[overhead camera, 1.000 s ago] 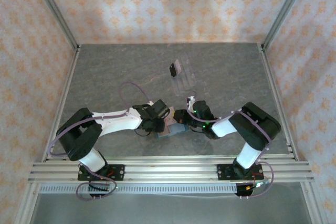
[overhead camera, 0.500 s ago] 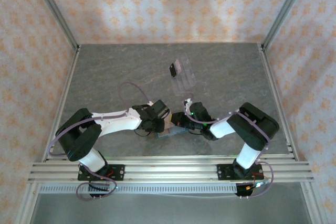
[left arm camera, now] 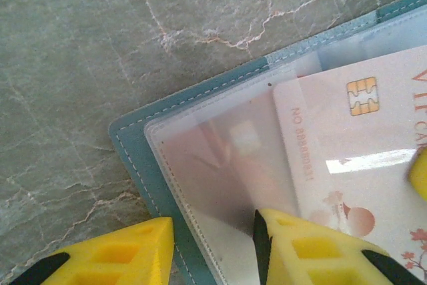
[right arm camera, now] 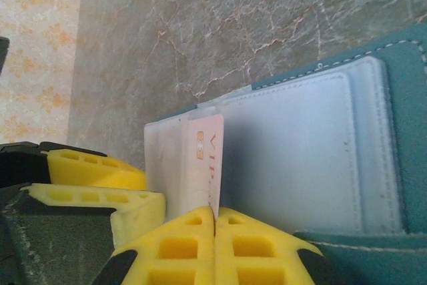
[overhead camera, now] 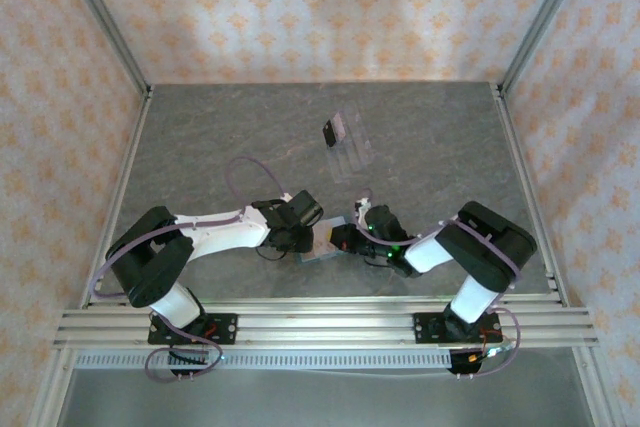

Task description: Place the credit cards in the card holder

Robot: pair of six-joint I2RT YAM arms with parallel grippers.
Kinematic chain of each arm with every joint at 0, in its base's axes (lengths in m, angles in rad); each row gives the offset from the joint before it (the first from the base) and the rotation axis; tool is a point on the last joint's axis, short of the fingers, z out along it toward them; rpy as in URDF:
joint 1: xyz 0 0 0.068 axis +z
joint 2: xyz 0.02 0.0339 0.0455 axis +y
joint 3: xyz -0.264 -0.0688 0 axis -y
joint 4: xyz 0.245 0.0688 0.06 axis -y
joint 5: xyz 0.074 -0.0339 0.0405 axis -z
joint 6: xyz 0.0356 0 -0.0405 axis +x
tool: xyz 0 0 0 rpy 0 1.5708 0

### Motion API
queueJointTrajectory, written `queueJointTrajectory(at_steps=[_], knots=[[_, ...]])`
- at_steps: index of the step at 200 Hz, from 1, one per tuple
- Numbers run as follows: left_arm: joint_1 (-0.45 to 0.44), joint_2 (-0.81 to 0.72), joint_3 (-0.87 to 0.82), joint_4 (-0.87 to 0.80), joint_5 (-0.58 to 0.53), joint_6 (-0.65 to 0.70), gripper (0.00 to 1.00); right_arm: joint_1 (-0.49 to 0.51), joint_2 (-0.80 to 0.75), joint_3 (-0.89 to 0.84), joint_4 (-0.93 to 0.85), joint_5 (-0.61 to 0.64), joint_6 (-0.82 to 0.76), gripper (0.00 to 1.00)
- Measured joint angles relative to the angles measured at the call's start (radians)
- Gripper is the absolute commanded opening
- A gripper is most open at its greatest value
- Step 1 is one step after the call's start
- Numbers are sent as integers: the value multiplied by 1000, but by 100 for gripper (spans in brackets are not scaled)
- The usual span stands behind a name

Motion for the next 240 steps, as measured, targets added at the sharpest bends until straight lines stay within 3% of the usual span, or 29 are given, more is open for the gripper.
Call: queueJointTrajectory(at_steps=[155,181,220,240], knots=[[0,-45,19,-50,-18,-19,39,-11,130,118,8,-161,-33,0],[11,-121,22,-55,-19,-47,31,-11,130,127,-10,-169,-33,0],[70,-169,21,-58,-18,-78,4,-21,138,139,-24,-201,-30,0],[90,-159,15,-61,-19,-76,0,-26,139,149,-46,-217,-34,0]])
